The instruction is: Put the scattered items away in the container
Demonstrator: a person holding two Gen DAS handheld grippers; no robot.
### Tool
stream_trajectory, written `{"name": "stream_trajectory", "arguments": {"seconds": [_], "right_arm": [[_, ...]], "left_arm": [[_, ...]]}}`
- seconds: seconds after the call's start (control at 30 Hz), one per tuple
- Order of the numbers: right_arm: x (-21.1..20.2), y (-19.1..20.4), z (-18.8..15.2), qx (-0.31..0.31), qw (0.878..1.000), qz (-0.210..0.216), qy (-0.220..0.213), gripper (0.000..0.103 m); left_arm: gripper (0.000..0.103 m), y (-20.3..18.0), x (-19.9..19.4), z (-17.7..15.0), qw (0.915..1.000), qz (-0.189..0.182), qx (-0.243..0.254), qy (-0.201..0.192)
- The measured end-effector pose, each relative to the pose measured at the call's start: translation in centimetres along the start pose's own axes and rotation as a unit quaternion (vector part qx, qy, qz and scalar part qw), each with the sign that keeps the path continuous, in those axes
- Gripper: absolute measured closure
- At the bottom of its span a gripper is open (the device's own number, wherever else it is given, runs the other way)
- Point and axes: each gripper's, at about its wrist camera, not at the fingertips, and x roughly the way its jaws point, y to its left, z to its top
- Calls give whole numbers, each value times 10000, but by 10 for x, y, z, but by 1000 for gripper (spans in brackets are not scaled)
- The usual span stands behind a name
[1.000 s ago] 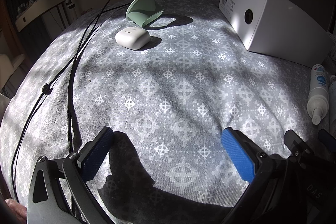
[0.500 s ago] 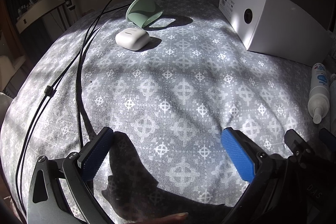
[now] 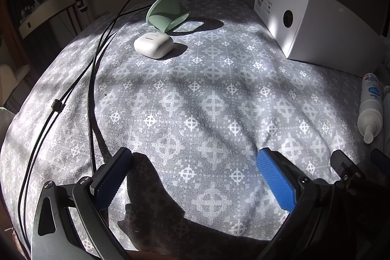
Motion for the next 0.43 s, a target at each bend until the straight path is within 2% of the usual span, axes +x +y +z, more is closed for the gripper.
{"name": "stream_trajectory", "arguments": {"seconds": [0.43], "right_arm": [[0,0,0,-2,10000,-2,1,0]], "left_arm": [[0,2,0,0,10000,-10,-12,-5]]}}
